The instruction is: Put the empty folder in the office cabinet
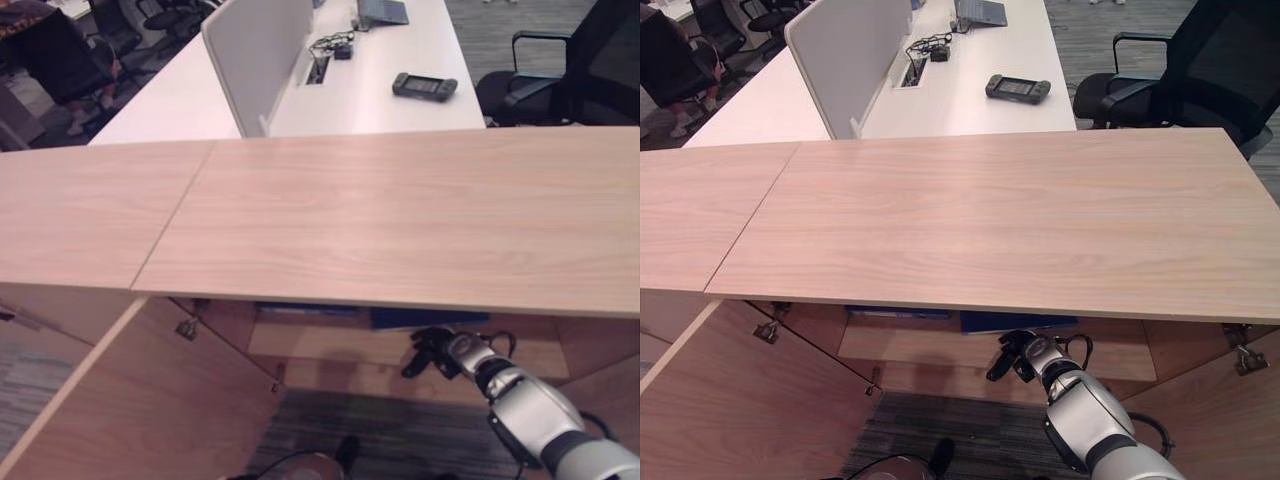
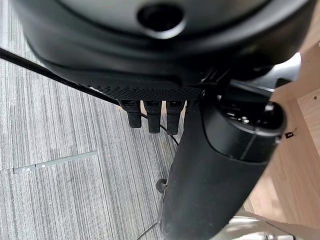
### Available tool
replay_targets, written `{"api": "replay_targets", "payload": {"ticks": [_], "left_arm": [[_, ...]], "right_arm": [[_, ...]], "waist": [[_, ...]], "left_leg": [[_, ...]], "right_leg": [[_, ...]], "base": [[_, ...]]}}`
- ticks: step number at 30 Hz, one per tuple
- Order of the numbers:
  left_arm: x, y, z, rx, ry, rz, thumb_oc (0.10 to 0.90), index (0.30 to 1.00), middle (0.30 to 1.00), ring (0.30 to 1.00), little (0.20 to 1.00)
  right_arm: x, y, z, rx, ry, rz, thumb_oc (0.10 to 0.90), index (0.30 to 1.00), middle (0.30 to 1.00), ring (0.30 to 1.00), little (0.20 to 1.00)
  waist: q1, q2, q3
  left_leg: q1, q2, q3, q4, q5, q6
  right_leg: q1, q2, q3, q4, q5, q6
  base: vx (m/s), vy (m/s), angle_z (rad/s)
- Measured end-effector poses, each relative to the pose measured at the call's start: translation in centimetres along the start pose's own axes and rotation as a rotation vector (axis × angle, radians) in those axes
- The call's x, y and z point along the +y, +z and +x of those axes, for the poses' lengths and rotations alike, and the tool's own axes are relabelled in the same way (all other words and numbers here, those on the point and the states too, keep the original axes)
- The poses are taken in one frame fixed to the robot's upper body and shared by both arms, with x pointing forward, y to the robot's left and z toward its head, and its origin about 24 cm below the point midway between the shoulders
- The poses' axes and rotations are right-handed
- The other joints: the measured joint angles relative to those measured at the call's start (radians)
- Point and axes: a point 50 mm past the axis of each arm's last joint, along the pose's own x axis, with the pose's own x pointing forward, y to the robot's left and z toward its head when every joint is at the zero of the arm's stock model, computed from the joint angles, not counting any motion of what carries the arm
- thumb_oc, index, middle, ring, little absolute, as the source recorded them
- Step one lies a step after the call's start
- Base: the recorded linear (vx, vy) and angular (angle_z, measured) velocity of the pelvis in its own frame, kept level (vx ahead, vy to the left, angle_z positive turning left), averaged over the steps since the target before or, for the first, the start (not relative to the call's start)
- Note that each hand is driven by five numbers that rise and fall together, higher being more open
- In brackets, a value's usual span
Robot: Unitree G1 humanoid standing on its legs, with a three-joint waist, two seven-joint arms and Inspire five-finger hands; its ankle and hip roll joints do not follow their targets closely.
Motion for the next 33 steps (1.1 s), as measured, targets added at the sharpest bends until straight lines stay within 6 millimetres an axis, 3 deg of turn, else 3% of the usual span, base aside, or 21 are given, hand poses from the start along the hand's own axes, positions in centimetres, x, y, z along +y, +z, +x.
{"api": "replay_targets", "payload": {"ticks": [5,8,15,20,25,28,30,32,33], "left_arm": [[-0.1,0.3,0.0,-0.022,0.008,-0.001,0.8,0.9,0.9,0.9,0.9],[-0.1,0.9,0.0,-0.048,0.005,-0.033,0.8,0.9,0.9,0.9,0.9],[-0.5,2.9,0.2,-0.111,-0.008,-0.009,0.8,0.9,0.9,0.9,0.9],[-0.7,5.3,0.3,-0.196,-0.022,-0.023,0.8,0.9,0.9,0.9,0.9],[-1.3,7.3,0.3,-0.256,-0.048,0.007,0.8,0.9,0.9,0.9,0.9],[-1.6,7.6,0.3,-0.262,-0.053,0.004,0.8,0.9,0.9,0.9,0.9],[-1.7,7.6,0.3,-0.259,-0.042,-0.001,0.8,0.9,0.9,0.9,0.9],[-1.4,7.5,0.3,-0.259,-0.022,-0.001,0.8,0.9,0.9,0.9,0.9],[-1.6,7.5,0.3,-0.258,-0.021,-0.001,0.8,0.9,0.9,0.9,0.9]], "right_arm": [[-1.6,1.3,-0.4,-0.054,-0.059,-0.018,0.8,0.9,0.9,0.9,0.9],[-4.5,2.9,-1.2,-0.087,-0.145,-0.023,0.8,0.9,0.9,0.9,0.9],[-9.3,4.6,-3.2,-0.131,-0.286,-0.003,0.8,0.9,0.9,0.9,0.9],[-10.9,5.0,-4.0,-0.148,-0.335,0.031,0.8,0.9,0.9,0.9,0.9],[-12.2,4.2,-4.4,-0.128,-0.392,0.058,0.8,0.9,0.9,0.9,0.9],[-12.7,4.0,-4.6,-0.145,-0.428,0.145,0.8,0.9,0.9,0.9,0.9],[-13.3,3.7,-4.9,-0.147,-0.466,0.22,0.8,0.9,0.9,0.9,0.9],[-13.8,3.3,-5.1,-0.141,-0.505,0.278,0.8,0.9,0.9,0.9,0.9],[-14.0,3.7,-5.3,-0.157,-0.522,0.295,0.8,0.9,0.9,0.9,0.9]], "waist": [[-0.004,0.001,0.055],[0.0,0.001,0.099],[0.001,0.048,0.193],[0.002,0.054,0.23],[-0.003,0.061,0.236],[-0.003,0.07,0.238],[-0.003,0.075,0.238],[-0.001,0.066,0.234],[-0.001,0.075,0.236]], "left_leg": [[-0.009,0.002,0.002,0.0,0.001,-0.001],[-0.05,-0.002,-0.001,0.018,0.002,-0.001],[-0.097,-0.02,-0.012,0.053,0.001,-0.001],[-0.128,-0.051,-0.016,0.095,-0.005,0.002],[-0.184,-0.114,-0.023,0.205,-0.058,0.022],[-0.217,-0.13,-0.03,0.245,-0.065,0.024],[-0.244,-0.145,-0.045,0.27,-0.065,0.025],[-0.282,-0.172,-0.071,0.31,-0.072,0.014],[-0.296,-0.174,-0.085,0.325,-0.077,0.009]], "right_leg": [[-0.01,0.001,0.001,0.001,0.0,0.0],[-0.045,-0.004,0.001,0.011,0.0,0.0],[-0.085,-0.032,0.0,0.053,-0.009,0.001],[-0.129,-0.087,0.014,0.141,-0.041,-0.006],[-0.178,-0.178,0.039,0.263,-0.098,0.014],[-0.199,-0.202,0.041,0.295,-0.106,0.023],[-0.224,-0.24,0.049,0.38,-0.139,0.06],[-0.221,-0.27,0.094,0.437,-0.216,0.06],[-0.226,-0.263,0.08,0.439,-0.223,0.034]], "base": [[0.0,0.0,0.0],[-0.03,0.046,0.05],[-0.04,0.036,0.07],[-0.03,0.035,0.11],[-0.02,0.044,0.18],[-0.01,0.016,0.16],[-0.02,0.007,0.39],[-0.01,-0.014,0.51],[0.0,-0.018,0.29]]}}
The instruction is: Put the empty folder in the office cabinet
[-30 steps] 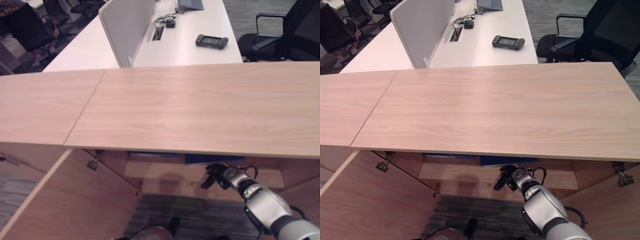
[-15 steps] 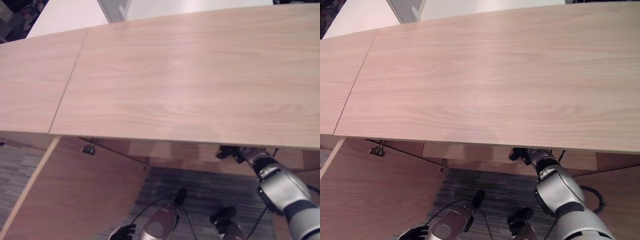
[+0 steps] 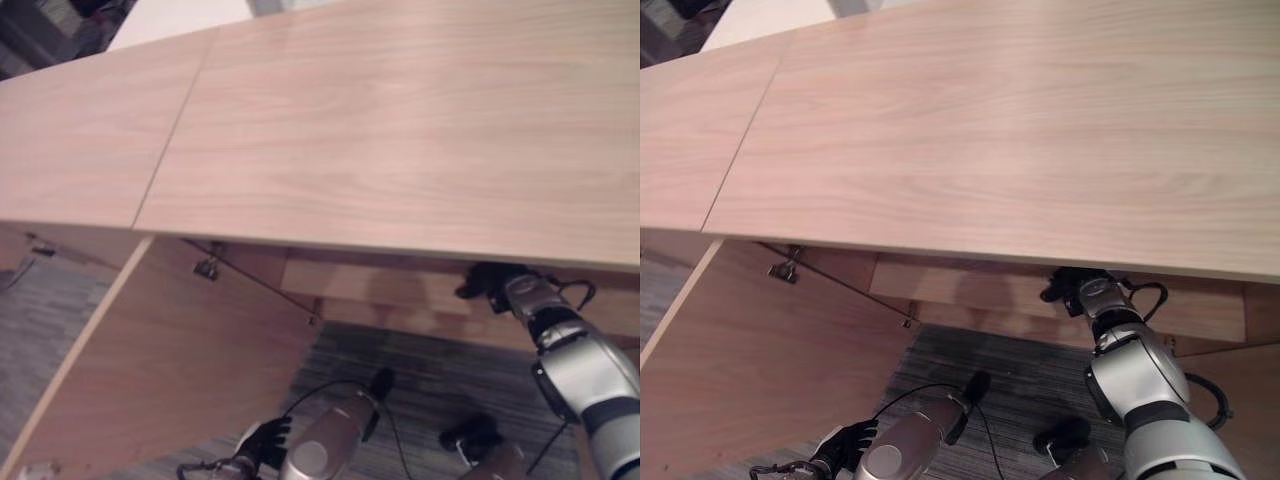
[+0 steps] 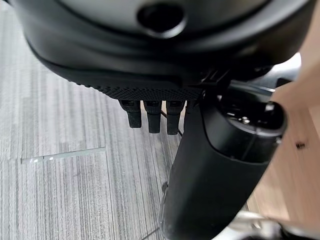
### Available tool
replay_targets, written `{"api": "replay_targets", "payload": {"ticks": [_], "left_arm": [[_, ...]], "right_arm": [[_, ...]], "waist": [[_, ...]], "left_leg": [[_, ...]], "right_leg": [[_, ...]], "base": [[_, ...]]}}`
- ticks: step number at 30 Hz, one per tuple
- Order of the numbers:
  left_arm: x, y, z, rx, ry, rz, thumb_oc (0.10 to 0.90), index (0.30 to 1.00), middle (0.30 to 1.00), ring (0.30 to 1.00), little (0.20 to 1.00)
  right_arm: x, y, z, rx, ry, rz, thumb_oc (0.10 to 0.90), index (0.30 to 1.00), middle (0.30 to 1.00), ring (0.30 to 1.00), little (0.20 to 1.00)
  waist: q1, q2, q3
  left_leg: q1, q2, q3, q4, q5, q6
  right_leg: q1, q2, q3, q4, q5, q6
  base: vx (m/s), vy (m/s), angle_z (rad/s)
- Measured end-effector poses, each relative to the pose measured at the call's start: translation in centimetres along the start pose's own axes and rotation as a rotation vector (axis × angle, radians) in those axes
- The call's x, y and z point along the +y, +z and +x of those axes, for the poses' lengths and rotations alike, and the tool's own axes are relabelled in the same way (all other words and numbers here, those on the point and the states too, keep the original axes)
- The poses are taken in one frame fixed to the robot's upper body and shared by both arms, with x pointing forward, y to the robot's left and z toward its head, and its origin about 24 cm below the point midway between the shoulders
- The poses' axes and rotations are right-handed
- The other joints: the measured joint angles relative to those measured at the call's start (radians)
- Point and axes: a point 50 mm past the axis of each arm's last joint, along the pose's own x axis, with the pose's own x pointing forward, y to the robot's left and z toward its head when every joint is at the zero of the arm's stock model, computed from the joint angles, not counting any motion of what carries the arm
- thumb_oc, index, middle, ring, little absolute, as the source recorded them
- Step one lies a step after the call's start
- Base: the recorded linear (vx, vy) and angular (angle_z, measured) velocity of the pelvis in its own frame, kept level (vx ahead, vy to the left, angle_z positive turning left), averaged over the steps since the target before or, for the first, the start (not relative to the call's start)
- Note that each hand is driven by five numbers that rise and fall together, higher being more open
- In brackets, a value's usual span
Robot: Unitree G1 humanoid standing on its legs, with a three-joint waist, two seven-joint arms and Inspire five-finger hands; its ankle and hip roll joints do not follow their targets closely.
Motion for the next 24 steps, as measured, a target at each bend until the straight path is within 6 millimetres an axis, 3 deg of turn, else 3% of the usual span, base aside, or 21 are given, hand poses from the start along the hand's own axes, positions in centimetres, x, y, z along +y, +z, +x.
{"api": "replay_targets", "payload": {"ticks": [2,4,5,6,7,8,10,13,16,19,24], "left_arm": [[-0.9,-0.9,-0.1,0.037,-0.03,0.017,0.8,0.9,0.9,0.9,0.9],[-1.6,-1.2,0.0,0.052,-0.033,-0.006,0.8,0.9,0.9,0.9,0.9],[-1.3,-1.0,0.0,0.043,-0.02,-0.004,0.8,0.9,0.9,0.9,0.9],[-1.1,-0.8,0.0,0.031,-0.008,-0.001,0.8,0.9,0.9,0.9,0.9],[-1.2,-0.7,0.0,0.025,-0.007,-0.005,0.8,0.9,0.9,0.9,0.9],[-1.9,-1.3,-0.1,0.046,-0.028,0.001,0.8,0.9,0.9,0.9,0.9],[-1.9,-1.7,-0.2,0.059,-0.024,0.001,0.8,0.9,0.9,0.9,0.9],[-1.8,-1.9,-0.3,0.065,-0.007,0.0,0.8,0.9,0.9,0.9,0.9],[-1.6,-2.4,-0.3,0.094,-0.001,0.002,0.8,0.9,0.9,0.9,0.9],[-1.7,-1.8,-0.2,0.063,-0.003,0.0,0.8,0.9,0.9,0.9,0.9],[-1.5,-2.7,-0.3,0.105,0.002,0.0,0.8,0.9,0.9,0.9,0.9]], "right_arm": [[0.1,0.7,0.0,-0.036,-0.016,0.096,0.8,0.9,0.9,0.9,0.9],[0.2,0.9,-0.1,-0.039,-0.026,0.2,0.8,0.9,0.9,0.9,0.9],[0.3,0.7,-0.1,-0.029,-0.044,0.26,0.8,0.9,0.9,0.9,0.9],[0.5,0.7,-0.1,-0.024,-0.063,0.29,0.8,0.9,0.9,0.9,0.9],[0.8,0.9,-0.1,-0.027,-0.071,0.313,0.8,0.9,0.9,0.9,0.9],[2.5,2.2,-0.5,-0.113,-0.027,0.371,0.8,0.9,0.9,0.9,0.9],[4.5,3.2,-1.0,-0.173,0.011,0.399,0.8,0.9,0.9,0.9,0.9],[4.3,2.0,-1.0,-0.165,-0.041,0.43,0.8,0.9,0.9,0.9,0.9],[3.9,1.6,-1.0,-0.159,-0.067,0.421,0.8,0.9,0.9,0.9,0.9],[3.8,1.5,-0.9,-0.164,-0.065,0.382,0.8,0.9,0.9,0.9,0.9],[5.6,1.1,-1.0,-0.192,0.038,0.2,0.8,0.9,0.9,0.9,0.9]], "waist": [[0.007,0.024,-0.004],[0.022,0.044,-0.004],[0.022,0.038,-0.006],[0.023,0.024,-0.007],[0.03,0.019,-0.013],[0.025,0.042,-0.025],[0.034,0.05,-0.027],[0.039,0.052,-0.028],[0.029,0.052,-0.028],[0.029,0.053,-0.029],[0.028,0.03,-0.055]], "left_leg": [[-0.01,-0.006,-0.061,0.004,0.0,0.002],[-0.013,0.007,-0.074,0.005,0.001,0.0],[-0.023,-0.003,-0.066,0.01,0.002,-0.001],[-0.03,-0.019,-0.07,0.006,0.004,-0.006],[-0.038,-0.028,-0.074,0.004,0.001,-0.006],[-0.052,-0.025,-0.089,0.021,0.016,-0.017],[-0.048,-0.018,-0.109,0.02,0.037,-0.025],[-0.043,-0.033,-0.119,0.02,0.04,-0.03],[-0.042,-0.05,-0.097,0.03,0.043,-0.029],[-0.041,-0.051,-0.096,0.027,0.044,-0.029],[-0.015,-0.006,-0.088,-0.023,0.067,-0.038]], "right_leg": [[0.002,0.009,-0.043,-0.006,0.003,0.006],[0.003,-0.001,-0.056,0.036,0.0,0.04],[-0.006,-0.036,0.009,0.139,-0.03,0.015],[0.02,-0.049,0.036,0.131,-0.061,0.027],[0.028,-0.047,0.024,0.1,-0.104,0.014],[0.027,-0.028,-0.012,0.085,-0.092,0.021],[0.027,-0.029,-0.03,0.089,-0.081,0.014],[0.041,-0.047,-0.035,0.09,-0.078,0.008],[0.041,-0.068,-0.021,0.082,-0.053,0.006],[0.044,-0.066,-0.02,0.071,-0.043,0.009],[0.064,-0.008,-0.027,0.004,-0.002,0.004]], "base": [[0.0,-0.011,-0.05],[0.01,-0.021,0.01],[0.01,-0.014,0.46],[0.0,-0.015,0.56],[-0.01,-0.003,0.21],[-0.01,-0.01,-0.18],[-0.03,-0.019,-0.19],[-0.02,0.005,0.13],[-0.03,0.022,-0.02],[-0.01,-0.001,-0.04],[-0.01,-0.037,-0.15]]}}
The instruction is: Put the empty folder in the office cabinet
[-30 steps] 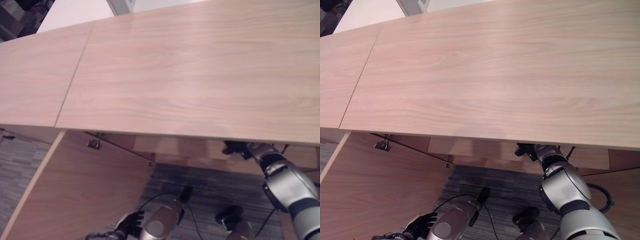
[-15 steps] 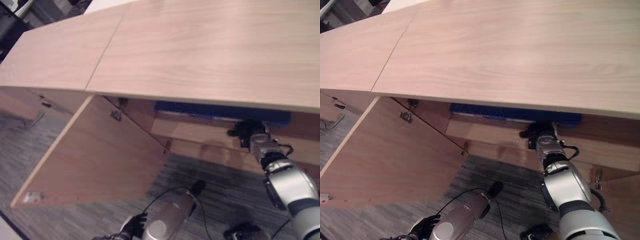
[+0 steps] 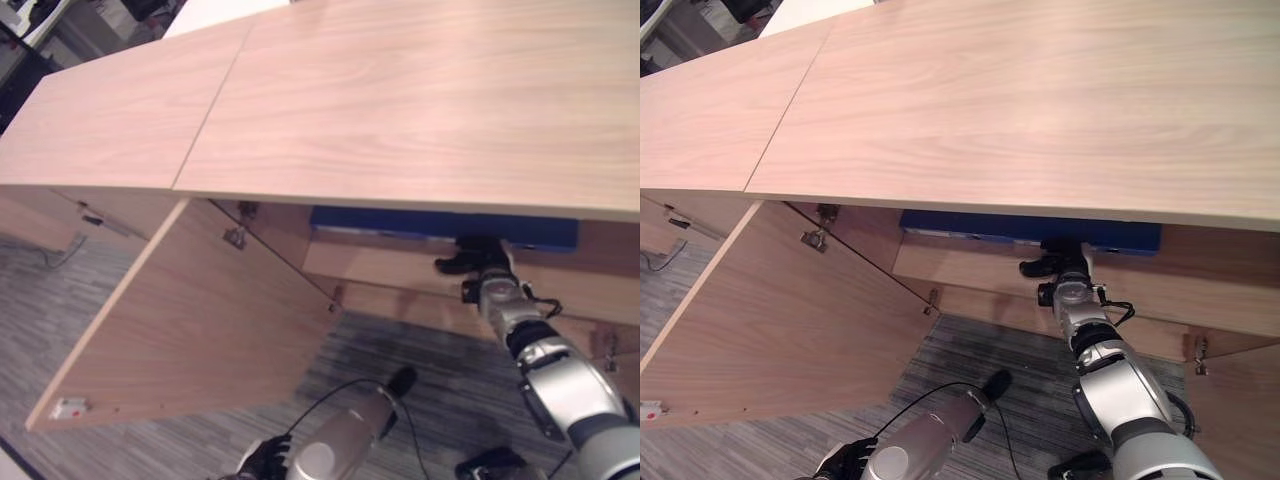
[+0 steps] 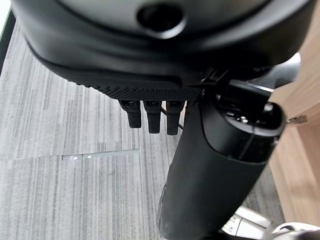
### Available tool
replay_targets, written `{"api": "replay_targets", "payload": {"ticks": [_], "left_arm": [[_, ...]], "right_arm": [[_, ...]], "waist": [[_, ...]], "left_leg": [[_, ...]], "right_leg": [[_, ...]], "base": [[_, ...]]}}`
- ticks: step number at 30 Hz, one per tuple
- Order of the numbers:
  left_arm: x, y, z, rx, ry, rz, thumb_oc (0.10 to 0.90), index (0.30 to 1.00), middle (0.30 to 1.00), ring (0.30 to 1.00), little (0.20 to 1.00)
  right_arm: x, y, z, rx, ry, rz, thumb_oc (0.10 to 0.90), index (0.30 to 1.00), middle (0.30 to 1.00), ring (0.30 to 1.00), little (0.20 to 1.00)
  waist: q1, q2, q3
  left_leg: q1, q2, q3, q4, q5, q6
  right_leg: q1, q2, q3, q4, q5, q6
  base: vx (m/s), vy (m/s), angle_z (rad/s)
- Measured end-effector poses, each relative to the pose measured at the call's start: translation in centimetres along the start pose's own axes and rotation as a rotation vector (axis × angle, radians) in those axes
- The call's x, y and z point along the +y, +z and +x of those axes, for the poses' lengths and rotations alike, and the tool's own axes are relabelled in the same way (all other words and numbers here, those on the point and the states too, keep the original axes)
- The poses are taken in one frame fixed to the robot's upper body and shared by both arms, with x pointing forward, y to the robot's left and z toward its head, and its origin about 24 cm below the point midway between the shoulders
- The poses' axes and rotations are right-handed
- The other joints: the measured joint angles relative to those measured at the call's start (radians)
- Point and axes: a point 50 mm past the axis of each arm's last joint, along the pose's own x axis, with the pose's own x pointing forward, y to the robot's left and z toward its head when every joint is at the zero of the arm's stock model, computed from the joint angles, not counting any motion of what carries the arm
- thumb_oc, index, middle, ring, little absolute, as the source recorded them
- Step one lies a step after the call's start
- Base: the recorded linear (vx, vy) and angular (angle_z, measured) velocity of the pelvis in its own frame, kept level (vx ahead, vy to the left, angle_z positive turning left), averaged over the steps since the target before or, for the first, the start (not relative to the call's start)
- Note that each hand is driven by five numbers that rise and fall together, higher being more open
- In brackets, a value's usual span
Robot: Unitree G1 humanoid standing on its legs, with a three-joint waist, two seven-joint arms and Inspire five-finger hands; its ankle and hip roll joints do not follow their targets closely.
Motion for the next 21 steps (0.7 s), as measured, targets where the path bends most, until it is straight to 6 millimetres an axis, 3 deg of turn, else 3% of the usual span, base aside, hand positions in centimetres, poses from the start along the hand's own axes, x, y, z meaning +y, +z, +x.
{"api": "replay_targets", "payload": {"ticks": [4,7,9,11,15,21], "left_arm": [[0.2,-0.5,-0.2,0.009,0.003,-0.002,0.8,0.9,0.9,0.9,0.9],[0.4,-0.5,-0.3,0.002,0.012,-0.015,0.8,0.9,0.9,0.9,0.9],[1.0,-1.0,-0.4,0.019,0.032,-0.027,0.8,0.9,0.9,0.9,0.9],[1.1,-1.3,-0.5,0.027,0.038,-0.036,0.8,0.9,0.9,0.9,0.9],[1.6,-2.8,-0.8,0.075,0.059,-0.051,0.8,0.9,0.9,0.9,0.9],[2.5,-3.8,-1.1,0.111,0.091,-0.068,0.8,0.9,0.9,0.9,0.9]], "right_arm": [[3.0,-1.2,-0.5,0.043,0.104,-0.107,0.8,0.9,0.9,0.9,0.9],[3.4,-1.9,-0.7,0.071,0.123,-0.133,0.8,0.9,0.9,0.9,0.9],[3.5,-2.0,-0.8,0.077,0.125,-0.133,0.8,0.9,0.9,0.9,0.9],[3.2,-1.9,-0.7,0.076,0.113,-0.134,0.8,0.9,0.9,0.9,0.9],[4.5,-1.8,-0.9,0.073,0.146,-0.13,0.8,0.9,0.9,0.9,0.9],[5.5,-2.5,-1.3,0.059,0.191,-0.275,0.8,0.9,0.9,0.9,0.9]], "waist": [[-0.004,-0.034,-0.036],[-0.019,-0.037,-0.05],[-0.033,-0.063,-0.072],[-0.039,-0.067,-0.082],[-0.054,-0.077,-0.114],[-0.071,-0.079,-0.129]], "left_leg": [[0.058,0.055,0.004,-0.094,0.029,0.0],[0.105,0.096,-0.01,-0.166,0.054,-0.014],[0.128,0.12,-0.003,-0.206,0.067,-0.013],[0.159,0.139,0.008,-0.228,0.071,-0.01],[0.194,0.191,0.023,-0.272,0.079,-0.023],[0.253,0.241,0.059,-0.298,0.073,-0.033]], "right_leg": [[0.04,0.066,-0.01,-0.088,0.03,0.004],[0.092,0.118,-0.039,-0.162,0.06,0.008],[0.105,0.143,-0.046,-0.194,0.072,0.002],[0.13,0.167,-0.043,-0.222,0.08,0.005],[0.162,0.237,-0.041,-0.297,0.102,-0.006],[0.218,0.305,-0.028,-0.375,0.125,-0.014]], "base": [[0.0,-0.074,-0.25],[0.01,-0.09,-0.11],[0.02,-0.066,-0.19],[0.02,-0.097,-0.21],[0.01,-0.088,-0.24],[0.02,-0.087,-0.21]]}}
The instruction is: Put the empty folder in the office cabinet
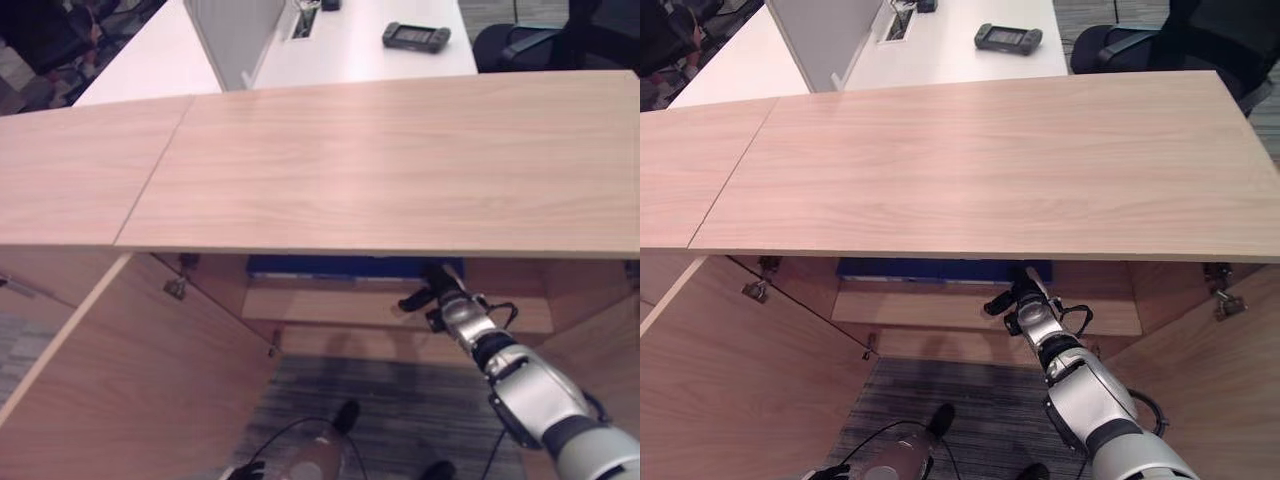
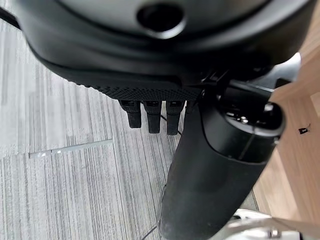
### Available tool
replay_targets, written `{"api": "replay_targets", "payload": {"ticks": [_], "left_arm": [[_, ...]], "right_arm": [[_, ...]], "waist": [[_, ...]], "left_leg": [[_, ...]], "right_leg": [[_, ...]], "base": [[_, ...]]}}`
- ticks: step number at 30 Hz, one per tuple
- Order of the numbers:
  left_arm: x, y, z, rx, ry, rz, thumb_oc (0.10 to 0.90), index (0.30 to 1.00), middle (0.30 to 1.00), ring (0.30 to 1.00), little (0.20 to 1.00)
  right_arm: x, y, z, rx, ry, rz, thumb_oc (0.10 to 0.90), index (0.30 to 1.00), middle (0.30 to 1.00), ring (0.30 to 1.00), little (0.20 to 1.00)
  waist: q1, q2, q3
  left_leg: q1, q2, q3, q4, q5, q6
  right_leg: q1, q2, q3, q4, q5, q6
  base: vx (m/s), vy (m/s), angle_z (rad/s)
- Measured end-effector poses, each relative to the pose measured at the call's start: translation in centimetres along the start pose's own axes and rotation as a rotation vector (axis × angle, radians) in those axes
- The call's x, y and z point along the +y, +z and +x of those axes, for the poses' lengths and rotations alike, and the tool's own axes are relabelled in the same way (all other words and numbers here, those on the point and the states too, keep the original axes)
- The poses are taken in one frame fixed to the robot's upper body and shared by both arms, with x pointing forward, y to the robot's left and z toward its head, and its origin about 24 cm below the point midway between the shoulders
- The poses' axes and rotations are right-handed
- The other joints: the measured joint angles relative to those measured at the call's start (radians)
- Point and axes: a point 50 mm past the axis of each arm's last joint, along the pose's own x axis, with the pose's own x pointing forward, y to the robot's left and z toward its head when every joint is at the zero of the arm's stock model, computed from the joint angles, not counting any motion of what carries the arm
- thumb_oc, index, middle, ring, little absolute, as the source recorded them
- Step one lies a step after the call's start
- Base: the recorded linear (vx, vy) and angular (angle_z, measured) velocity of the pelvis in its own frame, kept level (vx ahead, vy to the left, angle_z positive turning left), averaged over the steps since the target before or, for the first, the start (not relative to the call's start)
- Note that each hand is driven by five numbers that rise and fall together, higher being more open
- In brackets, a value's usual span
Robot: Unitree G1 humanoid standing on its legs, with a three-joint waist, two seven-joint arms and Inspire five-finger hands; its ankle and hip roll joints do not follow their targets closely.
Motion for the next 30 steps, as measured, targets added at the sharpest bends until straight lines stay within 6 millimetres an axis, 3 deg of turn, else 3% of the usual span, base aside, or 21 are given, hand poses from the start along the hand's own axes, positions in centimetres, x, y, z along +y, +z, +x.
{"api": "replay_targets", "payload": {"ticks": [5,7,15,16,19,23,24,25,26,28,30], "left_arm": [[0.6,-0.8,-0.1,0.028,0.028,-0.035,0.8,0.9,0.9,0.9,0.9],[0.8,-1.7,-0.4,0.048,0.039,-0.056,0.8,0.9,0.9,0.9,0.9],[-0.1,-3.2,-0.7,0.101,0.035,-0.15,0.8,0.9,0.9,0.9,0.9],[0.0,-3.8,-0.9,0.119,0.044,-0.148,0.8,0.9,0.9,0.9,0.9],[-0.2,-4.3,-0.8,0.155,0.053,-0.165,0.8,0.9,0.9,0.9,0.9],[-1.2,-4.8,-0.5,0.222,0.06,-0.198,0.8,0.9,0.9,0.9,0.9],[-1.4,-5.0,-0.4,0.239,0.058,-0.203,0.8,0.9,0.9,0.9,0.9],[-2.1,-5.0,-0.3,0.251,0.044,-0.214,0.8,0.9,0.9,0.9,0.9],[-2.7,-5.4,-0.5,0.268,0.03,-0.221,0.8,0.9,0.9,0.9,0.9],[-2.5,-5.3,-0.4,0.275,0.038,-0.216,0.8,0.9,0.9,0.9,0.9],[-1.6,-6.1,-0.6,0.31,0.059,-0.203,0.8,0.9,0.9,0.9,0.9]], "right_arm": [[2.2,0.0,-0.5,-0.039,0.061,0.01,0.8,0.9,0.9,0.9,0.9],[4.2,-0.9,-1.2,-0.058,0.13,0.011,0.8,0.9,0.9,0.9,0.9],[9.6,-6.5,-4.6,-0.003,0.318,0.071,0.8,0.9,0.9,0.9,0.9],[10.4,-7.9,-5.4,0.025,0.344,0.083,0.8,0.9,0.9,0.9,0.9],[10.4,-10.2,-6.2,0.083,0.353,0.077,0.8,0.9,0.9,0.9,0.9],[9.2,-14.0,-7.4,0.188,0.311,0.105,0.8,0.9,0.9,0.9,0.9],[8.9,-15.3,-8.0,0.223,0.302,0.114,0.8,0.9,0.9,0.9,0.9],[8.3,-17.1,-8.8,0.275,0.282,0.123,0.8,0.9,0.9,0.9,0.9],[8.4,-17.7,-9.2,0.294,0.281,0.129,0.8,0.9,0.9,0.9,0.9],[7.8,-19.9,-10.3,0.369,0.256,0.136,0.8,0.9,0.9,0.9,0.9],[8.5,-22.8,-12.5,0.502,0.231,0.198,0.8,0.9,0.9,0.9,0.9]], "waist": [[-0.027,-0.005,-0.012],[-0.042,-0.015,-0.026],[-0.122,-0.039,-0.08],[-0.132,-0.043,-0.092],[-0.162,-0.044,-0.095],[-0.19,-0.059,-0.093],[-0.198,-0.077,-0.09],[-0.211,-0.083,-0.092],[-0.206,-0.076,-0.096],[-0.238,-0.077,-0.104],[-0.247,-0.117,-0.118]], "left_leg": [[0.057,0.036,0.041,-0.022,-0.016,-0.01],[0.089,0.046,0.062,-0.024,-0.025,-0.007],[0.162,0.106,0.135,-0.037,-0.062,-0.007],[0.164,0.119,0.146,-0.039,-0.066,-0.01],[0.17,0.131,0.173,-0.015,-0.068,-0.013],[0.141,0.115,0.276,0.088,-0.084,0.004],[0.133,0.09,0.284,0.141,-0.116,-0.003],[0.137,0.038,0.281,0.215,-0.173,0.019],[0.145,0.02,0.28,0.222,-0.192,0.038],[0.162,0.012,0.29,0.178,-0.21,0.063],[0.176,-0.004,0.308,0.097,-0.181,0.086]], "right_leg": [[0.05,0.055,0.027,-0.078,0.031,0.001],[0.081,0.077,0.038,-0.115,0.046,-0.002],[0.144,0.163,0.093,-0.22,0.083,-0.015],[0.147,0.18,0.107,-0.233,0.086,-0.019],[0.142,0.202,0.123,-0.233,0.086,-0.025],[0.117,0.186,0.163,-0.204,0.079,-0.046],[0.121,0.176,0.174,-0.21,0.084,-0.056],[0.124,0.164,0.196,-0.222,0.102,-0.058],[0.133,0.164,0.201,-0.227,0.108,-0.051],[0.124,0.165,0.208,-0.238,0.125,-0.041],[0.125,0.162,0.234,-0.276,0.154,-0.009]], "base": [[0.01,-0.07,-0.29],[-0.01,-0.036,-0.32],[0.03,-0.098,-0.3],[-0.01,-0.057,-0.3],[-0.09,-0.052,-0.29],[-0.12,0.058,-0.24],[-0.1,0.086,-0.29],[-0.1,0.085,-0.35],[-0.11,0.106,-0.2],[-0.12,0.133,-0.11],[-0.06,0.088,-0.17]]}}
